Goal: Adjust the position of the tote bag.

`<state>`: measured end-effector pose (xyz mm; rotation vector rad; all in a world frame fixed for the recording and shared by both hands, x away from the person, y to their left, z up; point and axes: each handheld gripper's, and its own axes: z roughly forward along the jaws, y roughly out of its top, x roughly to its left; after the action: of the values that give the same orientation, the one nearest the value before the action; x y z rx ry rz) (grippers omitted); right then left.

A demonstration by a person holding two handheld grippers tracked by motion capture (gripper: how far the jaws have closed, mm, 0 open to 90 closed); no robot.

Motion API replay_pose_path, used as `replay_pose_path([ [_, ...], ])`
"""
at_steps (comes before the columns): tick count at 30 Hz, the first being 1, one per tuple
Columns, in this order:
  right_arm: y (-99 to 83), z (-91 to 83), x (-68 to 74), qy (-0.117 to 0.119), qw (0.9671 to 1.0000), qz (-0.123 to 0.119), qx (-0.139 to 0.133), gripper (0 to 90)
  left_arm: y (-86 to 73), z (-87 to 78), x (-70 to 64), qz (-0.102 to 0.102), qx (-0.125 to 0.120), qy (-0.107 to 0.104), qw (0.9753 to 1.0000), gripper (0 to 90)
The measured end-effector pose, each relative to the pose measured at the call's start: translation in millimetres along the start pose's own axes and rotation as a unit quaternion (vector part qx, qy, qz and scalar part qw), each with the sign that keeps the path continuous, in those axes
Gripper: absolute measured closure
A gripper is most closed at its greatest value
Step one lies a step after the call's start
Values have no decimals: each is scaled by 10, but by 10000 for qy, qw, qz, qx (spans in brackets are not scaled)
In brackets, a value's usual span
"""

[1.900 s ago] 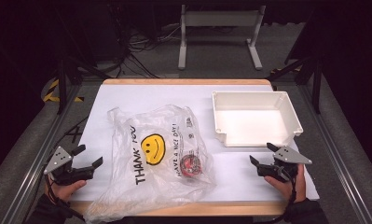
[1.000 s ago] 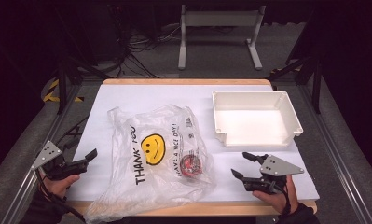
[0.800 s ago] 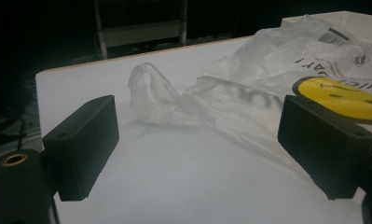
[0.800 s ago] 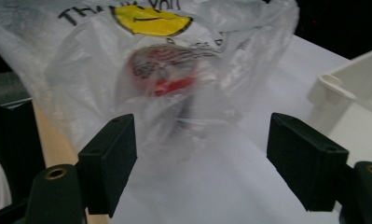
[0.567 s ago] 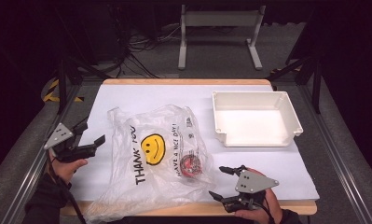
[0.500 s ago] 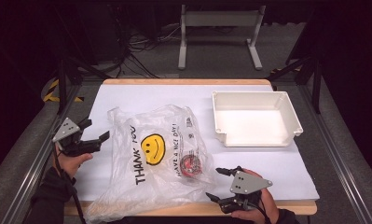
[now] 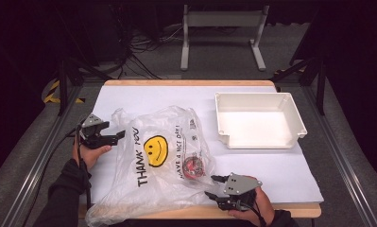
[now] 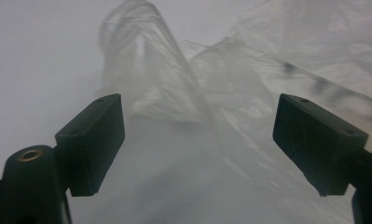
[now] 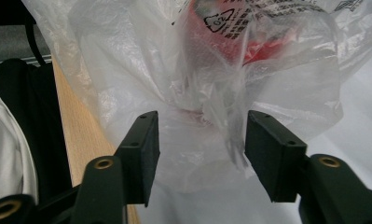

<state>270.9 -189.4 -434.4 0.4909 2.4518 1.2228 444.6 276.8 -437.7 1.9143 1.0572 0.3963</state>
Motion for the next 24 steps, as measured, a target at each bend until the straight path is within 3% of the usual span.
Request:
replay_pose_path([
  [1,1,8,5,-4,10000,-3,-14,488,0,0,0,0,0,0,10000,184],
  [2,0,10,6,-3,10000,-1,-26,496,5,-17,-6,-157,-82,-309,9994,184],
  [5,1,-7,7,-52,10000,-13,-58,554,10,-17,-45,-185,-34,-590,9981,181],
  [7,3,-14,5,-71,9999,-23,-75,578,10,6,-75,-142,79,-589,9981,234],
  [8,5,-24,0,-83,9999,-63,-79,626,11,41,-119,75,231,-454,9987,234],
  [9,4,-45,-1,-119,9998,-96,-107,680,9,57,-143,209,284,-349,9988,392],
  [10,4,-45,-1,-119,9998,-96,-107,680,1,69,-165,280,302,-337,9986,392],
  [13,-6,-76,-5,-177,9996,-201,-113,789,-24,88,-197,509,392,-287,9975,608],
  [16,-24,-114,-43,-233,9995,-183,-134,865,-42,90,-199,582,468,-215,9970,799],
  [18,-38,-116,-68,-275,9995,-154,-96,876,-75,113,-178,498,499,-101,9975,836],
  [21,-52,-126,-100,-387,9991,-153,-62,884,-101,113,-146,440,494,-114,9977,900],
  [24,-67,-145,-139,-499,9987,-128,-40,893,-109,50,-122,448,360,-75,9983,900],
])
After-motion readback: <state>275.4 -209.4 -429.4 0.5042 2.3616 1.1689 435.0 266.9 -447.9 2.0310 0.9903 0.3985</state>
